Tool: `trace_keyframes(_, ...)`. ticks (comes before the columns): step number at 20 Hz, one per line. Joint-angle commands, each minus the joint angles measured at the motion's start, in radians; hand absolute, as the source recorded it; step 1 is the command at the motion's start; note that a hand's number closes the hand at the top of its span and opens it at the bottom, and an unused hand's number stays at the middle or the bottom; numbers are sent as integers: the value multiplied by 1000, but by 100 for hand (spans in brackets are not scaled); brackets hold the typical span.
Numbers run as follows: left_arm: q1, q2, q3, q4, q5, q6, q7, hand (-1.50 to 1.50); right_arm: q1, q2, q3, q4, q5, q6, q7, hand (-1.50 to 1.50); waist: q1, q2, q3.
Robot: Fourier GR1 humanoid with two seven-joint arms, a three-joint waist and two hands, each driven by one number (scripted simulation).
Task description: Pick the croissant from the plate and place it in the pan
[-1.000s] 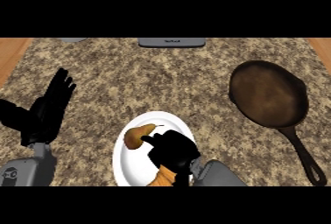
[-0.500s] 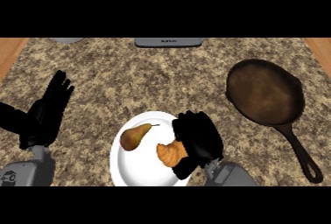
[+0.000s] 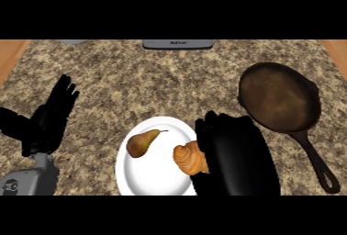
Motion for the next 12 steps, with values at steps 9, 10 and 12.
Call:
trace_keyframes(9,-8,-25,-17,-58,-13,23,53,0,-96,-60,-382,-7,-104,-48,-72,150,13,7,1)
trace_keyframes(10,-3,6,17,8,17,-37,-24,0,-114,-91,-446,42,-129,-83,-119,150,13,9,1)
trace_keyframes(12,8,-24,-20,-38,-14,2,26,0,-162,-119,-553,46,-198,-19,-144,150,12,7,1)
